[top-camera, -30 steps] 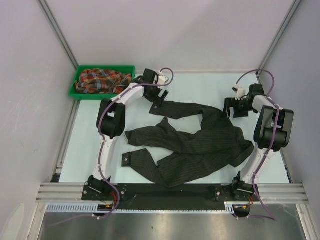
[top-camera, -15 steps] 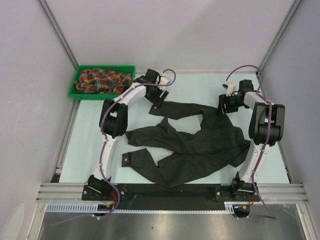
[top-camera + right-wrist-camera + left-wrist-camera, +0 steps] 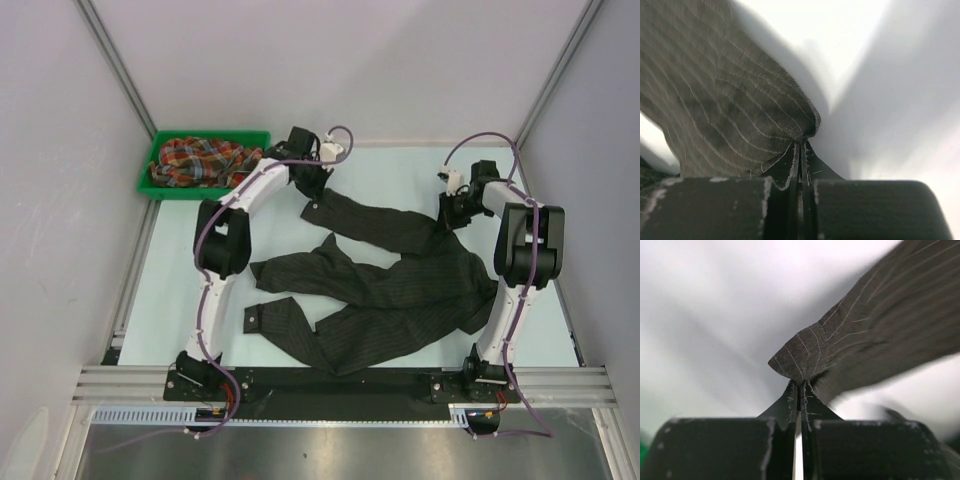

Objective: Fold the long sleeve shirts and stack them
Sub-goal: Flatten the shirt out

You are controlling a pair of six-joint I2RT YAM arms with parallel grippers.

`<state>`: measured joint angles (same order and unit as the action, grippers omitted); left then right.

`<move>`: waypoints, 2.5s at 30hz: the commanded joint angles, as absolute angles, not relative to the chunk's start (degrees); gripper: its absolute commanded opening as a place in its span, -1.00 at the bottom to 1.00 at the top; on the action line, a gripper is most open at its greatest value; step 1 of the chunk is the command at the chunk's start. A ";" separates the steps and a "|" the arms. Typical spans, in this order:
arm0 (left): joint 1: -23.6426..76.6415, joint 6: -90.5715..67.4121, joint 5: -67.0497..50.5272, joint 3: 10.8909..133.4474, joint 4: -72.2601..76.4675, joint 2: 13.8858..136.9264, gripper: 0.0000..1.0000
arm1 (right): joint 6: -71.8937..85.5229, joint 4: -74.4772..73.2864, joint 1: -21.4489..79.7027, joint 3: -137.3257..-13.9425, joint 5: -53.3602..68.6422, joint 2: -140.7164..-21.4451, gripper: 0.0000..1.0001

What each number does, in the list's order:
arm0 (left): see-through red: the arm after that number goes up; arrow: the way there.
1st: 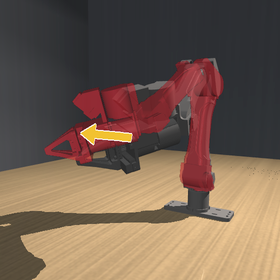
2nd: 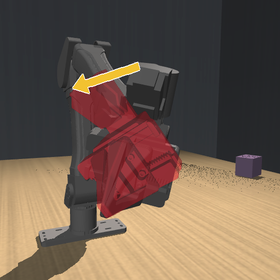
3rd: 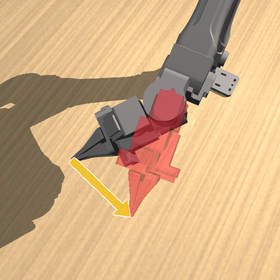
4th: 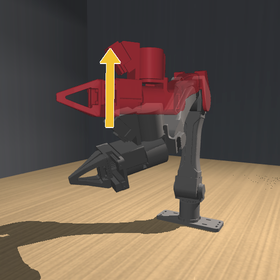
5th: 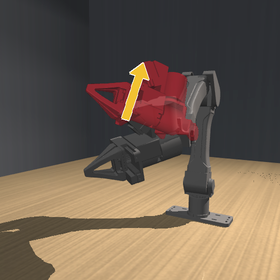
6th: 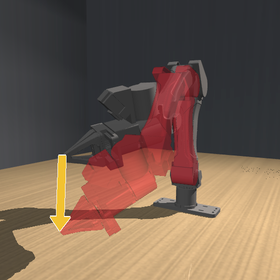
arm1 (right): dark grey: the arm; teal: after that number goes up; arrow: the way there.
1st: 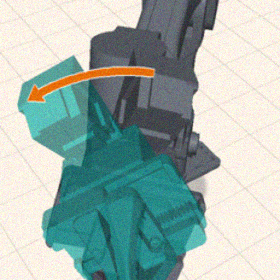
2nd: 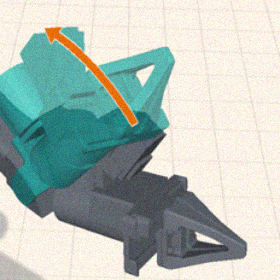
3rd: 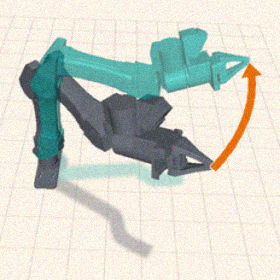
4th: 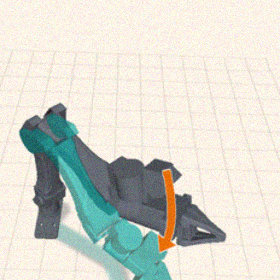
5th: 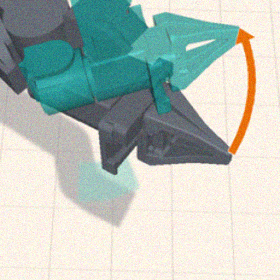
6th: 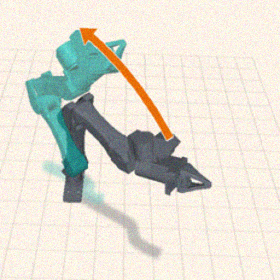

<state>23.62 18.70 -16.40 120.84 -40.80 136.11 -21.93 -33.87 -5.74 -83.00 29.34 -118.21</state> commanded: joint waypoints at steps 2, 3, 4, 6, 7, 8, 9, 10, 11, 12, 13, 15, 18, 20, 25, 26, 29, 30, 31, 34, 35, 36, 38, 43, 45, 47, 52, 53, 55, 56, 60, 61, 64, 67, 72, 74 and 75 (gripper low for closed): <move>23.55 16.26 -24.70 124.98 -35.51 118.75 -1.00 | -24.51 -38.48 -6.06 -84.28 31.19 -113.56 -0.49; 23.64 17.30 -25.13 124.98 -35.77 118.13 -1.00 | -24.87 -39.89 -6.85 -84.72 31.90 -113.29 -0.28; 23.64 18.18 -25.31 124.89 -36.12 117.34 -1.00 | -24.87 -40.25 -7.55 -84.90 32.77 -112.94 -0.10; 23.82 20.29 -25.83 124.45 -37.69 116.72 -1.00 | -24.96 -41.30 -9.65 -85.60 35.06 -112.15 0.26; 23.82 21.17 -26.62 124.11 -38.05 116.37 -1.00 | -24.87 -41.40 -10.19 -86.74 35.42 -112.06 0.33; 23.91 21.96 -27.24 122.80 -38.06 115.24 -1.00 | -24.79 -41.22 -10.80 -87.18 35.59 -111.97 0.36; 23.91 23.28 -28.81 121.91 -37.80 114.53 -1.00 | -24.79 -40.87 -11.25 -87.71 35.60 -112.32 0.36; 24.08 23.90 -29.26 120.08 -37.27 113.83 -1.00 | -24.70 -40.61 -11.51 -88.67 35.33 -112.76 0.37; 24.17 24.34 -29.35 119.45 -36.05 112.77 -1.00 | -24.78 -40.34 -11.51 -89.12 35.16 -113.11 0.38; 24.26 25.56 -29.70 119.10 -35.77 112.50 -1.00 | -24.96 -40.25 -11.43 -89.64 35.42 -113.64 0.39; 24.34 26.27 -30.58 119.09 -35.68 112.41 -1.00 | -25.13 -40.34 -11.08 -90.43 35.77 -114.69 0.41; 24.43 26.98 -30.15 119.44 -34.81 112.24 -1.00 | -25.40 -39.99 -10.55 -90.97 37.52 -115.49 0.46; 24.43 27.25 -29.36 121.20 -34.89 112.85 -1.00 | -26.10 -39.73 -9.41 -91.41 39.37 -116.28 0.48; 24.43 27.33 -28.39 121.99 -35.07 112.94 -1.00 | -26.72 -40.34 -9.05 -91.32 41.99 -116.11 0.50; 24.43 28.21 -28.21 121.99 -35.16 113.20 -1.00 | -27.51 -39.03 -8.26 -90.27 41.93 -116.63 0.61; 24.43 28.04 -28.56 121.82 -34.81 113.12 -1.00 | -27.34 -37.11 -8.00 -90.00 40.71 -117.24 0.64; 24.43 27.51 -29.53 121.12 -34.11 112.15 -1.00 | -25.40 -34.46 -7.30 -90.52 38.85 -118.91 0.64; 24.43 27.68 -29.71 120.68 -33.75 111.71 -1.00 | -25.23 -34.28 -7.03 -91.40 38.93 -119.53 0.64; 24.43 27.77 -29.62 119.98 -33.49 111.36 -1.00 | -25.14 -34.36 -6.86 -91.75 38.94 -119.79 0.64; 24.35 28.48 -29.44 119.79 -32.96 110.48 -1.00 | -26.36 -35.33 -6.24 -91.58 39.55 -120.23 0.36; 24.35 28.91 -29.70 119.88 -32.96 109.96 -1.00 | -26.98 -35.94 -6.15 -91.32 39.72 -120.23 0.19; 24.35 29.09 -29.88 119.97 -32.96 109.52 -1.00 | -27.07 -36.12 -6.07 -91.06 39.81 -119.97 0.02; 24.35 28.74 -30.32 120.41 -33.13 107.94 -1.00 | -27.16 -36.65 -6.06 -90.44 40.25 -119.36 -0.64; 26.97 28.30 -44.52 118.32 -40.22 100.48 -1.00 | -24.79 -36.48 -7.73 -89.12 40.52 -112.95 -1.00; 34.05 32.24 -46.93 110.80 -44.62 95.05 -1.00 | -21.98 -35.86 -8.78 -88.68 41.13 -110.84 -1.00; 40.31 38.39 -47.64 102.70 -49.73 90.81 -1.00 | -19.87 -35.51 -10.72 -88.68 43.06 -108.55 -1.00; 52.04 42.19 -40.00 80.00 -48.88 83.15 -0.33 | -15.65 -37.08 -14.32 -87.80 49.39 -104.07 -1.00; 50.81 41.93 -37.90 78.59 -48.08 83.23 -0.16 | -15.82 -37.79 -14.94 -87.63 49.83 -102.58 -1.00; 43.45 40.44 -37.00 75.68 -42.93 84.71 0.32 | -16.87 -39.54 -15.20 -86.84 50.71 -100.99 -1.00; 40.98 40.52 -35.52 75.50 -41.41 85.86 0.45 | -17.22 -39.99 -15.29 -86.49 50.89 -99.51 -1.00; 35.77 46.31 -29.03 78.82 -37.72 94.20 0.57 | -19.07 -42.44 -15.99 -85.78 50.80 -97.21 -1.00; 35.68 48.32 -28.05 79.27 -36.66 95.70 0.58 | -19.42 -43.50 -16.00 -85.87 50.80 -96.95 -1.00; 35.68 51.14 -26.81 80.85 -32.44 100.71 0.60 | -19.60 -44.20 -16.70 -86.22 51.15 -95.63 -1.00; 35.60 52.29 -26.02 82.70 -28.66 105.98 0.63 | -19.07 -44.82 -17.22 -87.36 51.68 -94.66 -1.00; 35.51 55.36 -24.88 88.13 -34.31 112.92 -0.68 | -18.28 -45.61 -18.01 -90.61 51.42 -93.87 -1.00; 32.46 54.94 -25.39 90.52 -39.00 112.33 -1.00 | -17.84 -46.05 -19.24 -92.54 52.64 -93.52 -1.00; 30.60 53.37 -26.88 90.88 -41.37 109.19 -1.00 | -17.32 -46.32 -19.68 -93.16 53.08 -93.34 -1.00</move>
